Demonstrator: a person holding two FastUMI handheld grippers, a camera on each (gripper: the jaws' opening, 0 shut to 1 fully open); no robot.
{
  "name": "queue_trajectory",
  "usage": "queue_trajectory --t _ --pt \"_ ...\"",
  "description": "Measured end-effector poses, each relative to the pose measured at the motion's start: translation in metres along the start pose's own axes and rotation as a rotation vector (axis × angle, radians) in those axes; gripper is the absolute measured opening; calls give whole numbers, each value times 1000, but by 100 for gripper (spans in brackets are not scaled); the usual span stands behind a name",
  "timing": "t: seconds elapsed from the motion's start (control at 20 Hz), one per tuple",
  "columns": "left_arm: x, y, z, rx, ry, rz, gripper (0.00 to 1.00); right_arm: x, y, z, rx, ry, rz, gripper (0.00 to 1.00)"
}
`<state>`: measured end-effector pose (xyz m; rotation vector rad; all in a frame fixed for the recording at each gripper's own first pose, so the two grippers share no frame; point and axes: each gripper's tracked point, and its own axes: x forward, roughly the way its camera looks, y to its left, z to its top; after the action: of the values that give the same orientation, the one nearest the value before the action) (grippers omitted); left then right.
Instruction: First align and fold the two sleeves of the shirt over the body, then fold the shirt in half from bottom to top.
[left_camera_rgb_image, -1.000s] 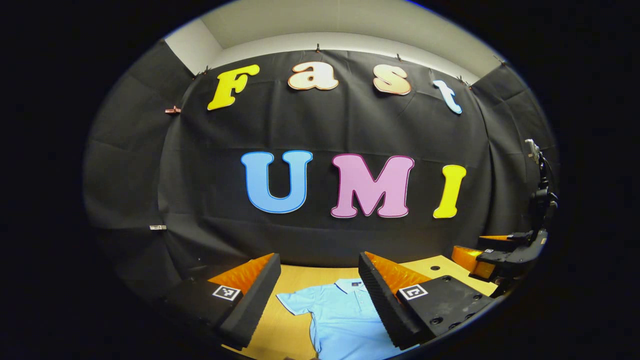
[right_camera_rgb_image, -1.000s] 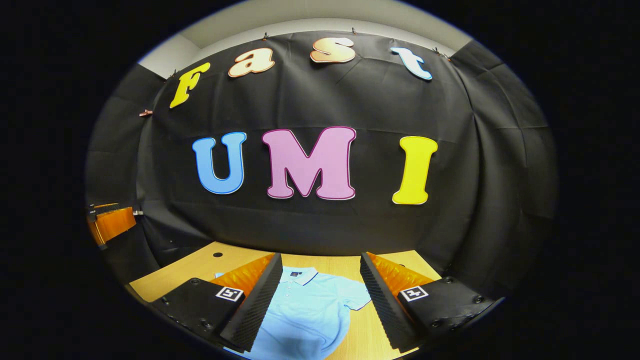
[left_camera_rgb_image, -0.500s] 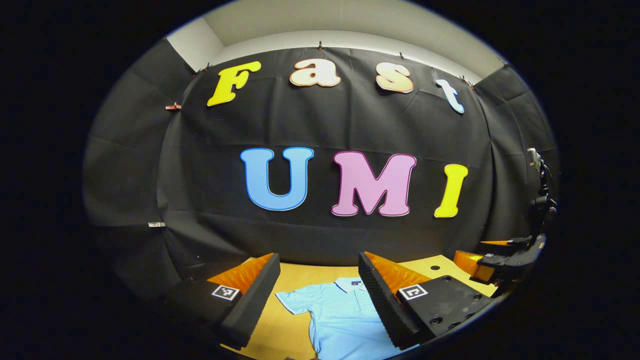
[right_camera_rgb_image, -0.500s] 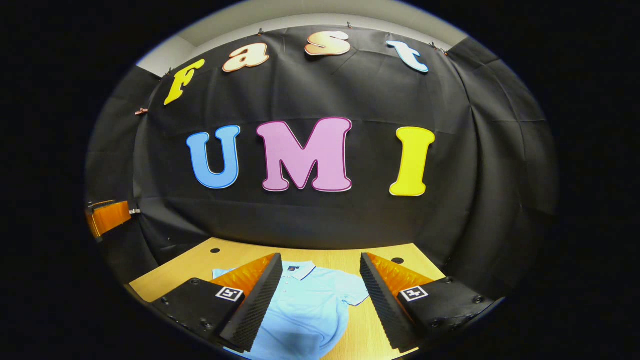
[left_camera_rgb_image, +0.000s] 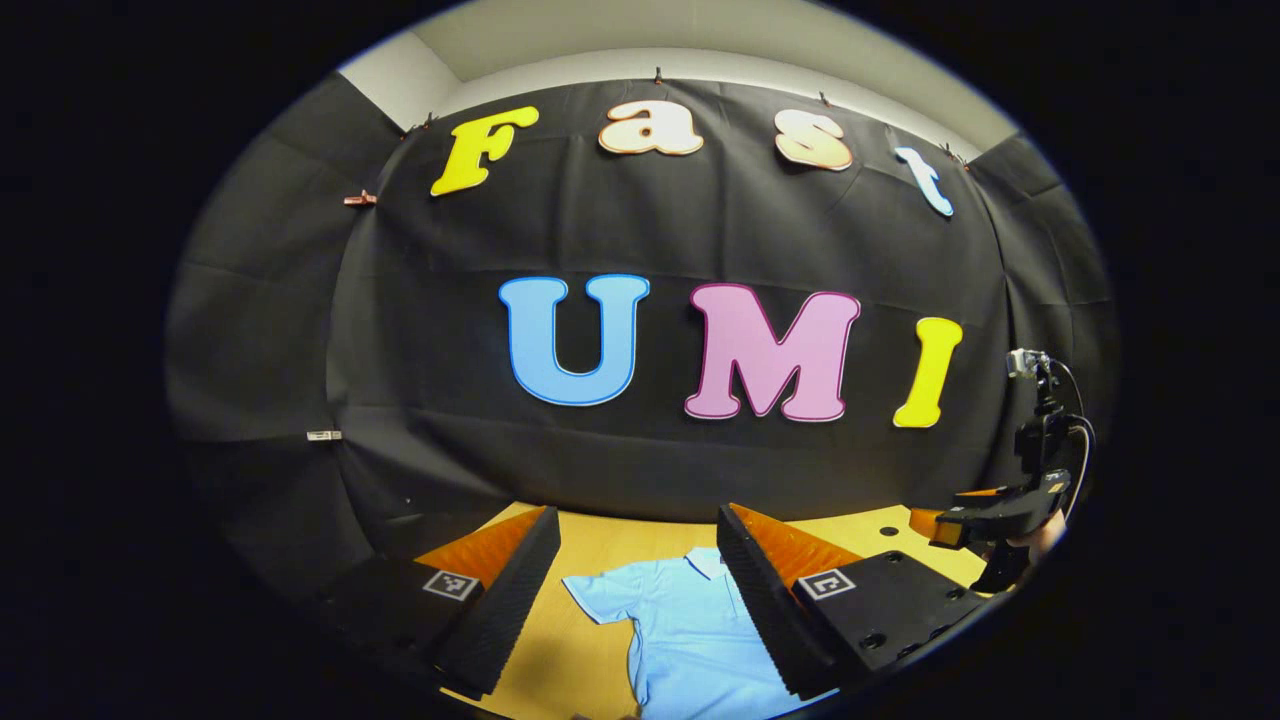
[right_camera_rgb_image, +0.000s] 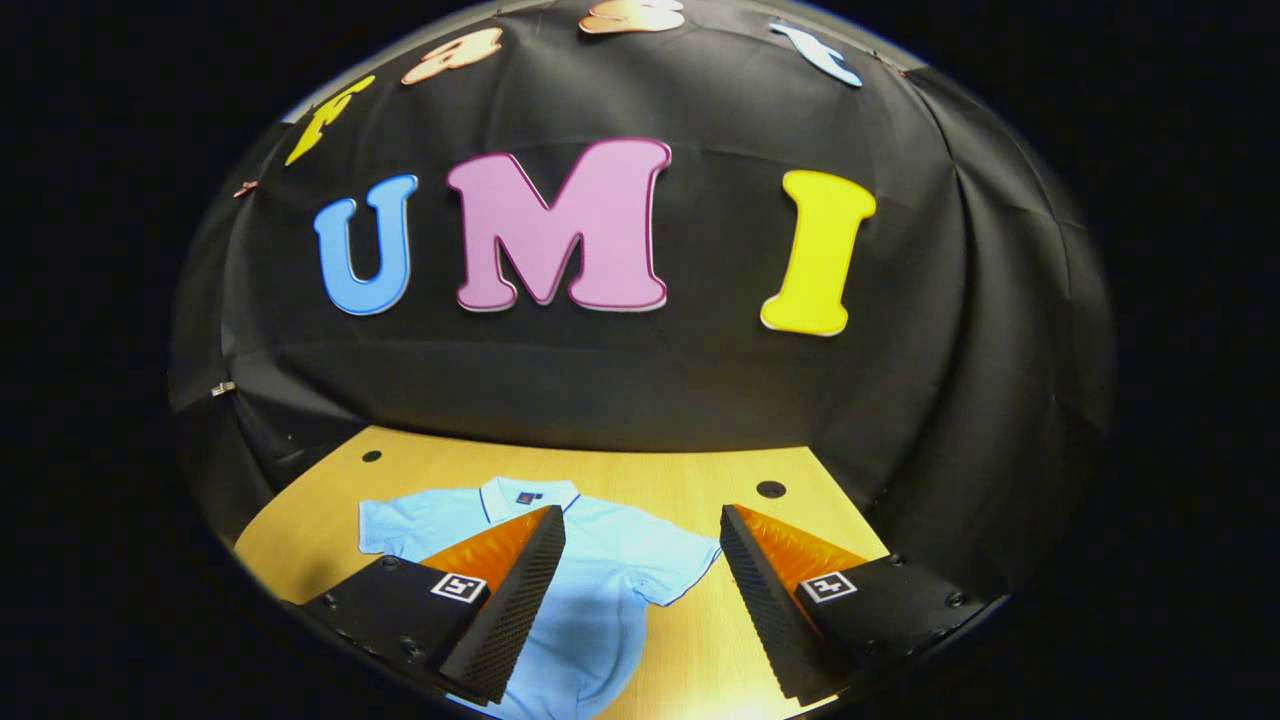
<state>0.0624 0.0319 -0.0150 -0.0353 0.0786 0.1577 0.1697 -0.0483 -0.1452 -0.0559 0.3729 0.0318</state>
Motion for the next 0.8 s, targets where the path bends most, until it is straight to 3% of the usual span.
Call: queue_trajectory --t 0.45,0.8 --pt "49 -3 -42 43 115 39 100 119 -38 -90 -11 230 -43 98" --pt "62 -20 -80 50 210 51 100 173 -75 -156 33 387 -81 98"
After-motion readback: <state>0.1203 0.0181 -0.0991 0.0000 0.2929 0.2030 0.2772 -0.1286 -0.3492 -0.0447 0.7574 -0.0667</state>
